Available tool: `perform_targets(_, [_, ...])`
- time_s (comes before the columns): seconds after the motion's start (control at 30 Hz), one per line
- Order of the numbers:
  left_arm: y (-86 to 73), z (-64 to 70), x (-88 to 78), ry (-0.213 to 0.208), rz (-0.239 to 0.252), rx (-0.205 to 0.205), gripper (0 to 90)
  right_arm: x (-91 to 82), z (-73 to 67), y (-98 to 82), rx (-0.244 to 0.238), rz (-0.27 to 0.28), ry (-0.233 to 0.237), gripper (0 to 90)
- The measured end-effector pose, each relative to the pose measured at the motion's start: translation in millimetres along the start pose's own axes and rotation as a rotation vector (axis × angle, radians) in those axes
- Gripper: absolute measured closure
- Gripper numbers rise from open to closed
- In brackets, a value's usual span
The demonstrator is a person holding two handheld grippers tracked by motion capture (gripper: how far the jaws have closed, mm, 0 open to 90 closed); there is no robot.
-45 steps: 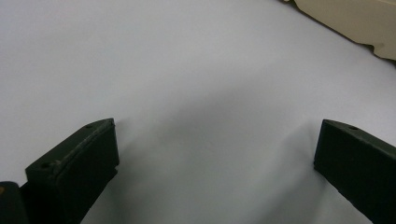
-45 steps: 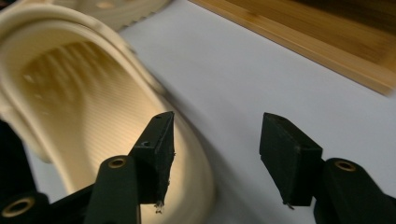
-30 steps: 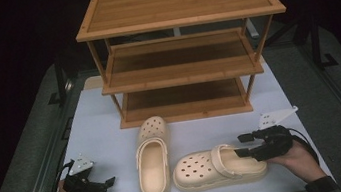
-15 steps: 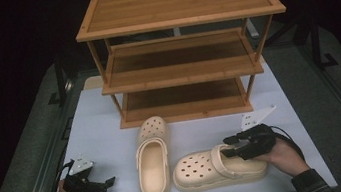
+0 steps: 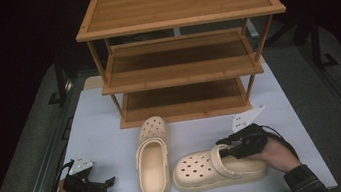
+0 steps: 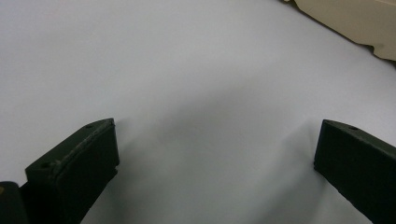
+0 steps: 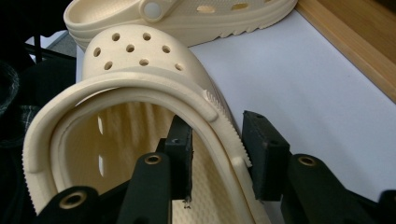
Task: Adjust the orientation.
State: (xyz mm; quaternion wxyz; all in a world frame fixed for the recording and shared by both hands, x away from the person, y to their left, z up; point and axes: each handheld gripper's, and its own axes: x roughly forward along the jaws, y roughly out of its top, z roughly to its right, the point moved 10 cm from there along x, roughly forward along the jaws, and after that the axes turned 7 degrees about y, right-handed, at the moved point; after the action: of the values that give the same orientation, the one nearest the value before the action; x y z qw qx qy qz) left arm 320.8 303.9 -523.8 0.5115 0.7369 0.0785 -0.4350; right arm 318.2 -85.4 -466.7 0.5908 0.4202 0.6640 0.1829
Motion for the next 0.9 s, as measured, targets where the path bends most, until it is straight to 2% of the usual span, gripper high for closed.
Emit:
perform_targets(0.43, [0.1,0.0,0.1,-0.001,0.0,-0.001,0.0,-5.1,-0.5,-2.6,-0.05,-0.017,-0.028,72.5])
perform_targets(0.63, [0.0,0.0,0.0,-0.001,0.0,-0.001,0.0,-17.1,3.1,-4.1,-0.025,0.011,-0.045,74.6])
perform_targets(0.77, [0.0,0.0,0.0,-0.001,0.0,-0.001,0.0,-30.0,11.4,-6.6,0.002,0.039,-0.087,74.9])
perform_targets(0.9, [0.1,0.0,0.1,-0.001,0.0,-0.001,0.0,-47.3,26.1,-11.6,0.031,0.056,-0.173,74.9])
